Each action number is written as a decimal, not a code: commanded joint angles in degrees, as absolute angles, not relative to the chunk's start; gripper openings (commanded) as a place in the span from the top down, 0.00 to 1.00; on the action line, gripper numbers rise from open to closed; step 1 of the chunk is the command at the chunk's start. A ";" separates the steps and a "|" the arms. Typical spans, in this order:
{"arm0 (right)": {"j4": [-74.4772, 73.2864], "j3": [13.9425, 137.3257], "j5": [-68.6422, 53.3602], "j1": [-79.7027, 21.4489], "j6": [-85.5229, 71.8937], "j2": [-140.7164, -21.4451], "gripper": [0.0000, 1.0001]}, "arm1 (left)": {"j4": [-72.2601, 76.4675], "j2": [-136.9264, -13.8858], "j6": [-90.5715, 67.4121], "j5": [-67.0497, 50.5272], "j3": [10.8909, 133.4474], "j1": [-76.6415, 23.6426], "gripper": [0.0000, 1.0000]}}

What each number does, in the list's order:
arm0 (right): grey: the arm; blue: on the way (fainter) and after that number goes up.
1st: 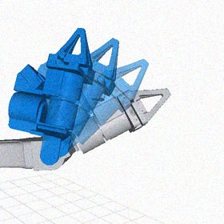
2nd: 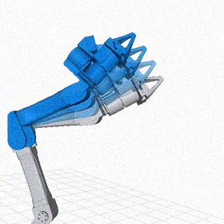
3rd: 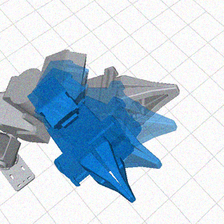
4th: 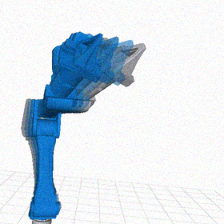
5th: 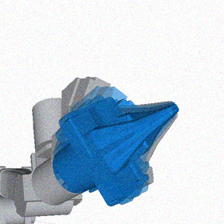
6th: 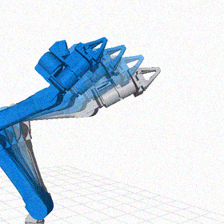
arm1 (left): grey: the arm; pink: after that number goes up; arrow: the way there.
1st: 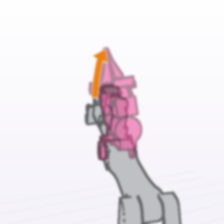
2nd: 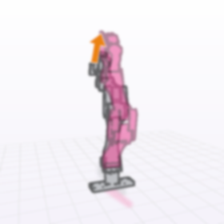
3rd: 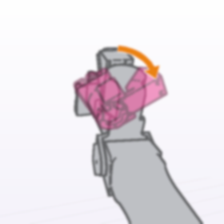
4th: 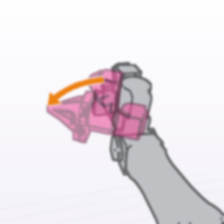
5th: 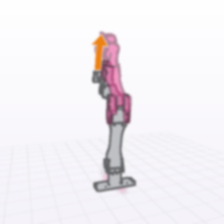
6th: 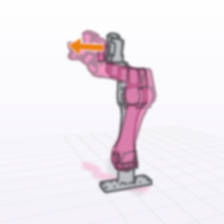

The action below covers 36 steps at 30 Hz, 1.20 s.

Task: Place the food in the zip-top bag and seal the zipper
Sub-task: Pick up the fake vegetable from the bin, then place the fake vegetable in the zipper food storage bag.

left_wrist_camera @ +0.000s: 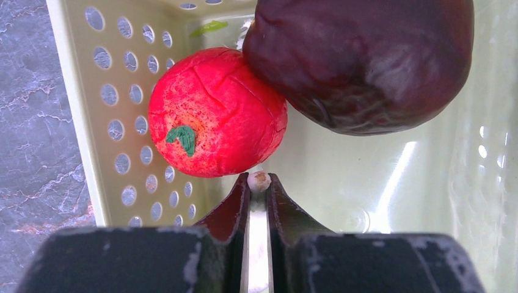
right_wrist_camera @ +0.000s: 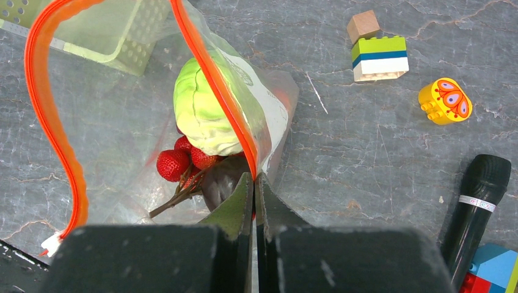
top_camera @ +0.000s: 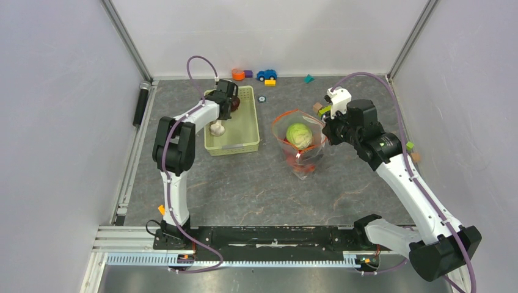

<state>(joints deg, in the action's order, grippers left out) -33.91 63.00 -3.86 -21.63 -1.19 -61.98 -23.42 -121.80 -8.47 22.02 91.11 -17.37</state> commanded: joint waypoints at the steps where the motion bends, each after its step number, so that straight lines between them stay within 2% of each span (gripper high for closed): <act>1: -32.34 64.70 -3.08 -21.49 -0.99 -60.60 1.00 | -22.52 -119.01 -7.88 22.35 90.01 -17.09 0.98; 12: -32.17 63.58 -3.31 -21.44 -0.97 -59.22 1.00 | -20.80 -99.70 -13.48 13.11 84.88 -17.56 0.98; 17: -31.99 63.46 -3.48 -21.40 -0.87 -58.82 1.00 | -13.96 -88.43 -17.02 6.86 80.95 -19.01 0.98; 26: -31.55 62.93 -4.17 -21.44 -0.81 -58.80 1.00 | -4.15 -76.40 -17.57 -6.54 79.24 -28.25 0.98; 36: -31.29 62.40 -4.40 -21.42 -0.87 -58.45 1.00 | -0.29 -77.75 -13.73 -23.85 84.10 -40.21 0.97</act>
